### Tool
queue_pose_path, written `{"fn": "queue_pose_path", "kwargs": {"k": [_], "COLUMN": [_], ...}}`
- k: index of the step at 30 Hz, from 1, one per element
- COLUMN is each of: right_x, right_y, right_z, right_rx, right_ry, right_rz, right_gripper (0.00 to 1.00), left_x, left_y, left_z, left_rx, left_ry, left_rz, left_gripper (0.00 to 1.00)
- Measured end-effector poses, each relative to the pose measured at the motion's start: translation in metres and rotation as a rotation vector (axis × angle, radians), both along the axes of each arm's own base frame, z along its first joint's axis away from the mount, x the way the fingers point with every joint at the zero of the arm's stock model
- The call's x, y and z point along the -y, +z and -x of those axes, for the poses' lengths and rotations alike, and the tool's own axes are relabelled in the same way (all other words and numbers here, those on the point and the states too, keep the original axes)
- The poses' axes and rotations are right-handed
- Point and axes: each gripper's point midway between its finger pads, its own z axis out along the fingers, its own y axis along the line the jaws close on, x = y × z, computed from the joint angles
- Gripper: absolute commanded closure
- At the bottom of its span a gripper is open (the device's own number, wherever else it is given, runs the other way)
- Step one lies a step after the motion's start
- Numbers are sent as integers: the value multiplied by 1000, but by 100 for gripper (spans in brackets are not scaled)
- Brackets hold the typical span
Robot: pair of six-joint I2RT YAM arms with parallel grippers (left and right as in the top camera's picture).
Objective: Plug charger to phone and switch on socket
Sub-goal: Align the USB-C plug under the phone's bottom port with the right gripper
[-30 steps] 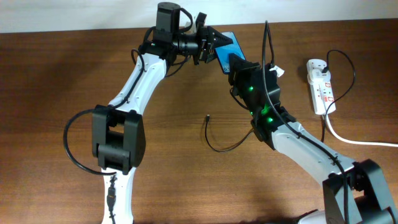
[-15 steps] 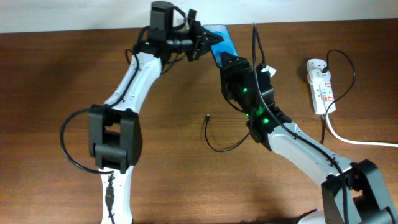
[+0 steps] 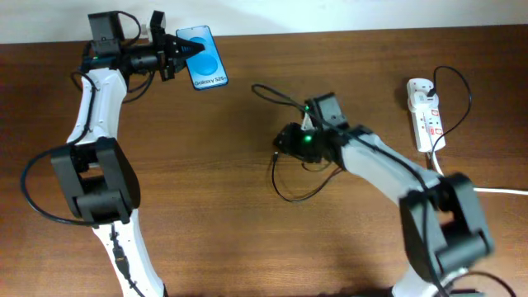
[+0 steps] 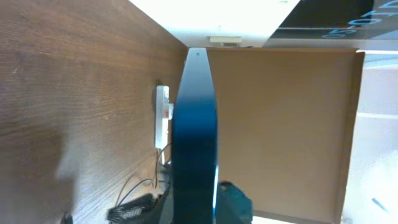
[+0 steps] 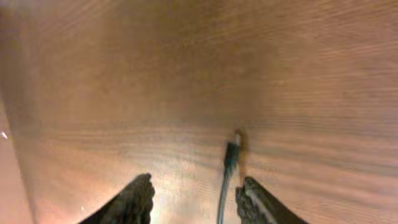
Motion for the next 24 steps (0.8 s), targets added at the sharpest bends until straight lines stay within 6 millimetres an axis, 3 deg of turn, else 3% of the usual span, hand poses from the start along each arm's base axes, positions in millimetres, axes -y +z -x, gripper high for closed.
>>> {"fn": "queue_pose_path", "kwargs": {"k": [2,5,11,13,24], "right_x": [-6,-3,-11,-17,-17], "right_y": [-21,-29,-32,-48,-56], "right_z": [5,25,32,40,26], "right_rx": [-85,-167,-146,-175,-134], "right_ry": [27,59,130,155,101], "right_rz": [-13,7,27,42,77], "right_gripper": [64,64,67,69,86], "left_x": [-2,-1,-1,-1,-1], "left_y": [0,1,1,1,1], "left_z": [0,0,0,0,0], "left_rx": [4,4,5,4,4], "left_ry": [1,-2,-1,-2,-2], "left_rz": [1,2,2,2,2], "left_gripper": [100,100,100,100,100]}}
